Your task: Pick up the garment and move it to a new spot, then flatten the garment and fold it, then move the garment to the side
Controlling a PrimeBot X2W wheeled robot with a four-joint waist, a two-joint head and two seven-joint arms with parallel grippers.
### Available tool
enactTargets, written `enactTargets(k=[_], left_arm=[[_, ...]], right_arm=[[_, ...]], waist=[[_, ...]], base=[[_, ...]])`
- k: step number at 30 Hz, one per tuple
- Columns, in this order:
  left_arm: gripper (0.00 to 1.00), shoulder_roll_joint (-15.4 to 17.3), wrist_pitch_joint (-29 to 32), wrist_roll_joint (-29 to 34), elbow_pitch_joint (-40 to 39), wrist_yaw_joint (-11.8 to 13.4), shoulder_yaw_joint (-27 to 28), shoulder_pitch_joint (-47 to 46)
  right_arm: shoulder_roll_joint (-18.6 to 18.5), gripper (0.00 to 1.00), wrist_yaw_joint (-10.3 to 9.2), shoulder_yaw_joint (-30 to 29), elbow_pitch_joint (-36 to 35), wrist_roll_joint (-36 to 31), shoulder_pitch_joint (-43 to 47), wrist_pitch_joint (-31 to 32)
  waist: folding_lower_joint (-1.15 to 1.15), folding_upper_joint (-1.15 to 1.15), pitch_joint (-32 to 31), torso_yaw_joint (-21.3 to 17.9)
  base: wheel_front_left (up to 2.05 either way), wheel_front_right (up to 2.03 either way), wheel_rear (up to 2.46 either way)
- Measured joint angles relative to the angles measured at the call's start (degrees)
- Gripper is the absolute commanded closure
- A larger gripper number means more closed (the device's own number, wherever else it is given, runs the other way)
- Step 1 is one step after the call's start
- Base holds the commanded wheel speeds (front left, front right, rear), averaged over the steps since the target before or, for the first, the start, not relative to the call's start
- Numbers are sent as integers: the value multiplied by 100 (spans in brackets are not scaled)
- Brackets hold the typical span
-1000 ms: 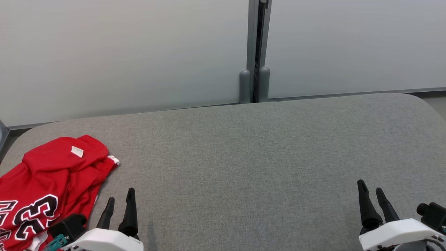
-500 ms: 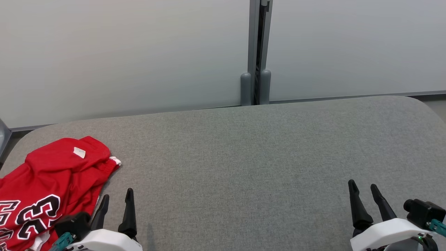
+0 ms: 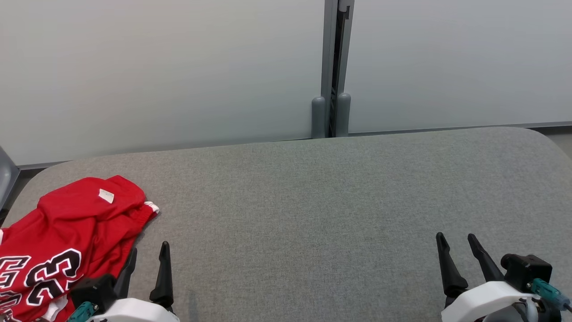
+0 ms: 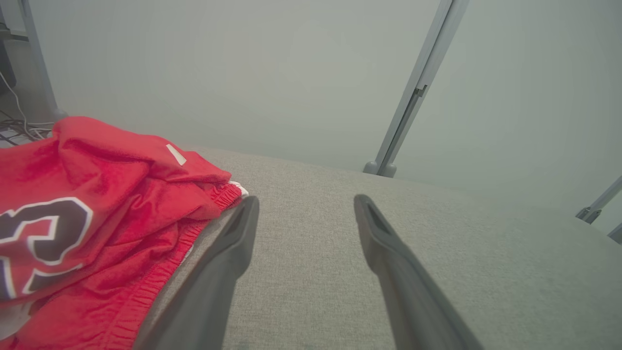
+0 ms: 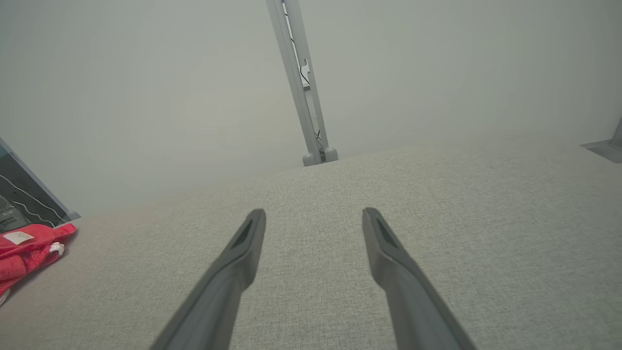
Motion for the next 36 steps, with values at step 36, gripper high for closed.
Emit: enactTargets(k=[36], left_arm=[[0, -55, -375, 966, 311, -272, 41, 81]], right_arm=[[-29, 0, 16, 211, 245, -1294, -14, -52]], waist=[[0, 0, -168, -67]], base=[[0, 0, 0]])
